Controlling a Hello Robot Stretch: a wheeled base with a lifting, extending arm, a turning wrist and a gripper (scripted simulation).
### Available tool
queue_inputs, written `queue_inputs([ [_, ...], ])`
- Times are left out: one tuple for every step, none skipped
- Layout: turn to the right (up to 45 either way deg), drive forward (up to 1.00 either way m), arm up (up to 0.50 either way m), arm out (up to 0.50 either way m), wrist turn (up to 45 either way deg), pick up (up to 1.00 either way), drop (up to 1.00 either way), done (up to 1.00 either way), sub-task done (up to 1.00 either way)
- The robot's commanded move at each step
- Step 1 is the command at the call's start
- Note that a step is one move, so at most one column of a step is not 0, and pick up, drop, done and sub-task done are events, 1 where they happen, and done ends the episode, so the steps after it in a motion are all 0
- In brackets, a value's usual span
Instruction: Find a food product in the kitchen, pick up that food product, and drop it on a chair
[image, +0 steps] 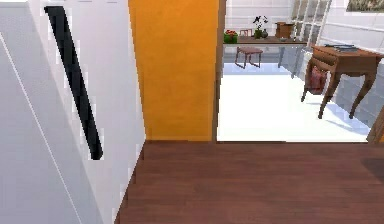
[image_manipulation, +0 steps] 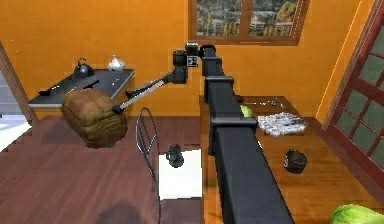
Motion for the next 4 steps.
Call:
queue_inputs([
  [0.0,0.00,0.00,0.00,45.0,0.00,0.00,0.00,0.00],
  [0.0,0.00,0.00,0.00,36.0,0.00,0.00,0.00,0.00],
  [0.0,0.00,-0.38,0.00,0.0,0.00,0.00,0.00,0.00],
  [0.0,0.00,-0.50,0.00,0.0,0.00,0.00,0.00,0.00],
])
